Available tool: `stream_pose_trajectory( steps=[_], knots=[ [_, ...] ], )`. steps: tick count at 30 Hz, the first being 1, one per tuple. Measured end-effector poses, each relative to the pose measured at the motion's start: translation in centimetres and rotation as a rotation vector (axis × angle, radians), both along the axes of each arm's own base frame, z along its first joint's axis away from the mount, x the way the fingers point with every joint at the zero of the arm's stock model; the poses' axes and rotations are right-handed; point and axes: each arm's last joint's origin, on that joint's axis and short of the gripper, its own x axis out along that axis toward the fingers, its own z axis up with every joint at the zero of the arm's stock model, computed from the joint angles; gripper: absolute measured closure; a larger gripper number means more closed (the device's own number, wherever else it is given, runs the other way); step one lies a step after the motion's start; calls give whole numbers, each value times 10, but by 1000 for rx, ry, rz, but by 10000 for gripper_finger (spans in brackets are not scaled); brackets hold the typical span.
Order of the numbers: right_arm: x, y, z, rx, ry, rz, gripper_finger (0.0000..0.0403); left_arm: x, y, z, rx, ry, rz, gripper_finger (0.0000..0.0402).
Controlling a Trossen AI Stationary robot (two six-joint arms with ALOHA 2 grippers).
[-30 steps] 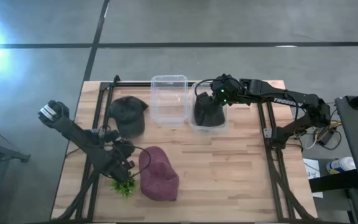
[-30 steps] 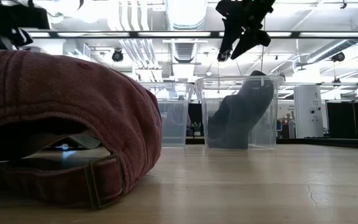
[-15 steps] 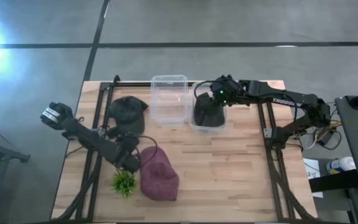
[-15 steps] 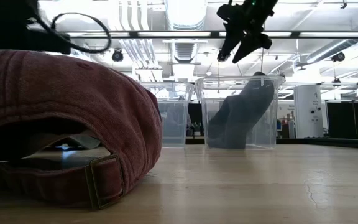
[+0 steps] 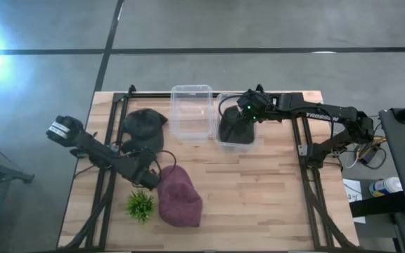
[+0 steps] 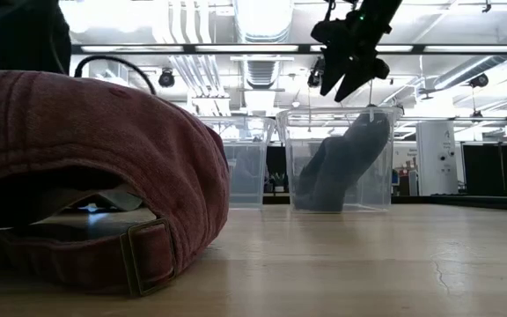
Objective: Pick & Place hat
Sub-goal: Put the black cap into the right transparent bin
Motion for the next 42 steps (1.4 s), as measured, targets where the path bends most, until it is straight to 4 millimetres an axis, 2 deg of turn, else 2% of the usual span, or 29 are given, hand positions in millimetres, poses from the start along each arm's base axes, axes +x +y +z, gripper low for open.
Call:
stream_pose_trajectory(
  steps=[8,19,35,42],
  knots=[
    [-1,-3,0,-3,2,-5,174,-12,6,-22,7,-2,2,317],
    [-1,-4,0,1,-2,-12,175,-14,24,-14,256,-11,3,317],
    [-1,-4,0,-2,1,-8,174,-19,34,-22,321,-57,54,317],
    [-2,-3,0,-28,43,90,174,-17,32,-18,270,-50,59,317]
  ],
)
